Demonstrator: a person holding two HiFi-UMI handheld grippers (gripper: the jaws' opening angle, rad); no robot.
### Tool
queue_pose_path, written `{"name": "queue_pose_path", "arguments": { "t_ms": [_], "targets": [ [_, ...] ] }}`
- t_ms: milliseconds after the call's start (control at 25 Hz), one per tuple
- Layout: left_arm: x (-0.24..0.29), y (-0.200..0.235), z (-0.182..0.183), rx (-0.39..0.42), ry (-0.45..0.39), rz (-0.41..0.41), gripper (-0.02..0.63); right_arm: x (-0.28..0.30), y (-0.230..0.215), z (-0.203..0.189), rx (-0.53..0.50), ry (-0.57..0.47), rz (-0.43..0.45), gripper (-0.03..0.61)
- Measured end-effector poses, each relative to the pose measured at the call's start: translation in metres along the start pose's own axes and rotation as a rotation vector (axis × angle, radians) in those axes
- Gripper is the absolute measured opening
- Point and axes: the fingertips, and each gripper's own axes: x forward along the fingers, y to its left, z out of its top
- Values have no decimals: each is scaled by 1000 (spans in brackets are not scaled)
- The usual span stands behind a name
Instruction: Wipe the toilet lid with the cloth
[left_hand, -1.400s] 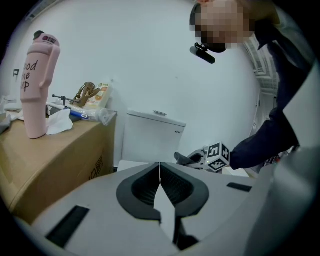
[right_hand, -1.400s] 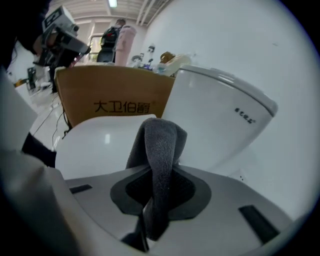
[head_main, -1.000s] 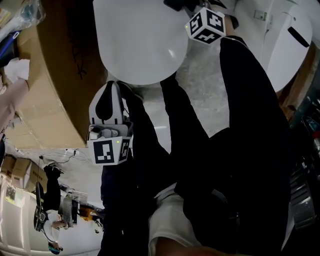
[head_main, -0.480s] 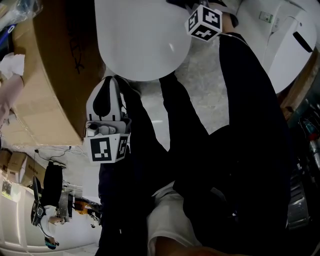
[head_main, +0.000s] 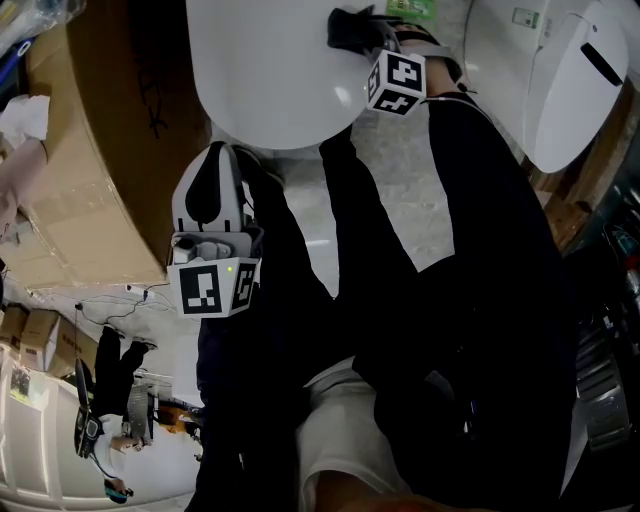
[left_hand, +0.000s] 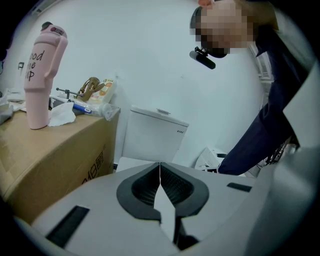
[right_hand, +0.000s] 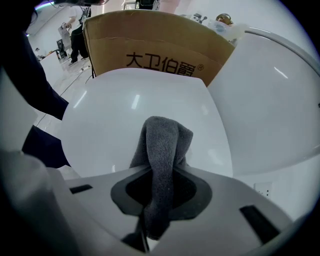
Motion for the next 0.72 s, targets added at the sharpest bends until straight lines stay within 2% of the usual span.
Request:
{"name": "queue_pose_path", "arguments": {
  "t_ms": [400, 720],
  "targets": [
    [-19, -5, -12, 21, 3, -38, 17, -19, 88, 5, 31, 16, 78, 63],
    [-27, -9, -8, 47, -6, -70, 17, -34, 163, 11, 0, 10, 152, 64]
  ]
}}
